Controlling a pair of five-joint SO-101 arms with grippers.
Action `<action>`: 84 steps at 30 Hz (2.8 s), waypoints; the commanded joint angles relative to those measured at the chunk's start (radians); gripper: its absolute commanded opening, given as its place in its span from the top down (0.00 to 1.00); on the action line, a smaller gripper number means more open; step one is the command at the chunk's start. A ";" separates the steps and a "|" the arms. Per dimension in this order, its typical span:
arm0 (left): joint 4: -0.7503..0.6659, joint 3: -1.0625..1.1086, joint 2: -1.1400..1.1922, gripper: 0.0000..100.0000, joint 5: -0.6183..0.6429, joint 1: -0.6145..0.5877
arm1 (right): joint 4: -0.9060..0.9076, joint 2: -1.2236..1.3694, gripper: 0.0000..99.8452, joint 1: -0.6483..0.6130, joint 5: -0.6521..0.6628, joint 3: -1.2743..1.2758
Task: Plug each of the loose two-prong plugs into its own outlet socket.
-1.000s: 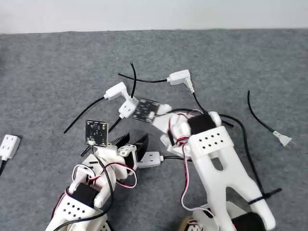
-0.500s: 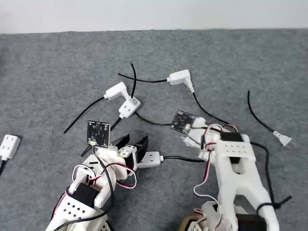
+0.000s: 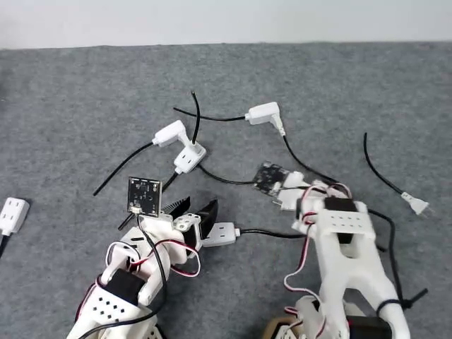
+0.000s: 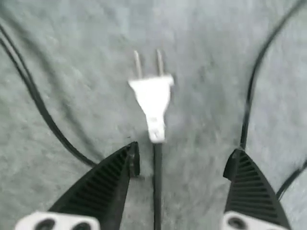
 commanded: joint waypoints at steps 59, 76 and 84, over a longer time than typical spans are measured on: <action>-0.287 0.091 -0.008 0.81 0.117 0.011 | 0.684 -0.134 0.99 -0.553 -0.292 -0.575; -0.287 0.091 -0.008 0.81 0.117 0.006 | 0.607 0.074 0.99 -0.568 -0.298 -0.643; -0.285 0.091 -0.008 0.81 0.117 0.011 | 0.674 0.068 0.99 -0.627 -0.304 -0.723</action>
